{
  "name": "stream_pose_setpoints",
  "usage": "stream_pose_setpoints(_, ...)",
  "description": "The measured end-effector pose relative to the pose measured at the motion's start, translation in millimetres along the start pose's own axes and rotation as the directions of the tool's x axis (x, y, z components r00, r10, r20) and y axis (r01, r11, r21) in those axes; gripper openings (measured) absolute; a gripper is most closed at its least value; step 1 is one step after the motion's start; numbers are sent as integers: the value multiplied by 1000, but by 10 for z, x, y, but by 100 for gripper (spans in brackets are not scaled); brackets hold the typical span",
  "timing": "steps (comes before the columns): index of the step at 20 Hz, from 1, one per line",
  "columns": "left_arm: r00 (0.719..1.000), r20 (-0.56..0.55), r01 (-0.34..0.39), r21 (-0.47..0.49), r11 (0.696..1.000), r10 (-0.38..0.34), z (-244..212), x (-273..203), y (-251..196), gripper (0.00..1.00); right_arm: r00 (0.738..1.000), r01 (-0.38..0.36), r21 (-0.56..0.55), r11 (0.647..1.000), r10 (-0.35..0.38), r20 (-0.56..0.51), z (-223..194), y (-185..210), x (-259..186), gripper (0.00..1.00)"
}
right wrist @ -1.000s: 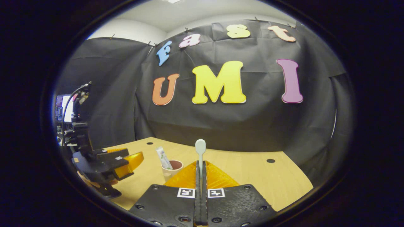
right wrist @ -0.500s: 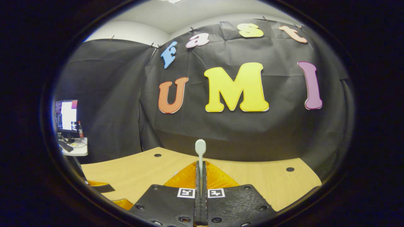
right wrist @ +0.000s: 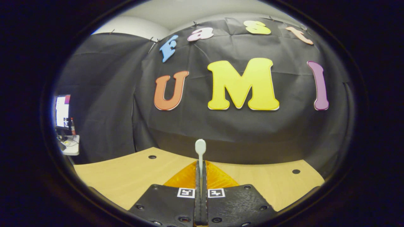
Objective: Put the toothbrush and toothpaste on the desktop into the cup, then pick up the cup and place it on the coaster on the desktop.
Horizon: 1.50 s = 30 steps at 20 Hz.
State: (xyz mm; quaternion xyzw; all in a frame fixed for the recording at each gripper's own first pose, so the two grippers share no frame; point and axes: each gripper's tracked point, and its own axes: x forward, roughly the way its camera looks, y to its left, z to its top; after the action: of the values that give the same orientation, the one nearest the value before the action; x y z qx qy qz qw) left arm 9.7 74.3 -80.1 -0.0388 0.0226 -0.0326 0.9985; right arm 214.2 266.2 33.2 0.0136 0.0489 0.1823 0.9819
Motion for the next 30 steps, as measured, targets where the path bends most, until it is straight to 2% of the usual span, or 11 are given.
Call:
stream_pose_setpoints(4, 999, -32, 1, -30, 1000, -2, -118, 7, 64, 86, 1000, 0, 14, 1000, 1, -20, -90, 13, 65, 8)
stream_pose_setpoints(7, 998, -60, -11, -39, 999, 8, -190, 21, 99, 86, 1000, 15, -24, 1000, -15, 9, 5, -11, -27, 79)
stream_pose_setpoints(9, 998, -69, -14, -42, 999, 11, -224, 40, 110, 86, 999, 27, -46, 999, -26, 22, 39, -27, -84, 96)
stream_pose_setpoints(18, 994, -110, -18, 5, 1000, 19, -291, 97, 3, 86, 997, 27, -85, 996, -21, 70, 142, -145, -645, 94)
stream_pose_setpoints(20, 993, -119, -13, 19, 1000, 15, -297, 124, -42, 86, 996, 42, -75, 996, -36, 82, 136, -248, -806, 94)
stream_pose_setpoints(24, 992, -130, -1, 35, 999, 6, -274, 207, -160, 86, 997, 25, -42, 999, -22, 75, 68, -386, -1129, 96)
stream_pose_setpoints(30, 992, -127, -13, 98, 995, 26, -120, 496, -383, 86, 987, 97, -52, 994, -90, 133, 6, -813, -1719, 94)
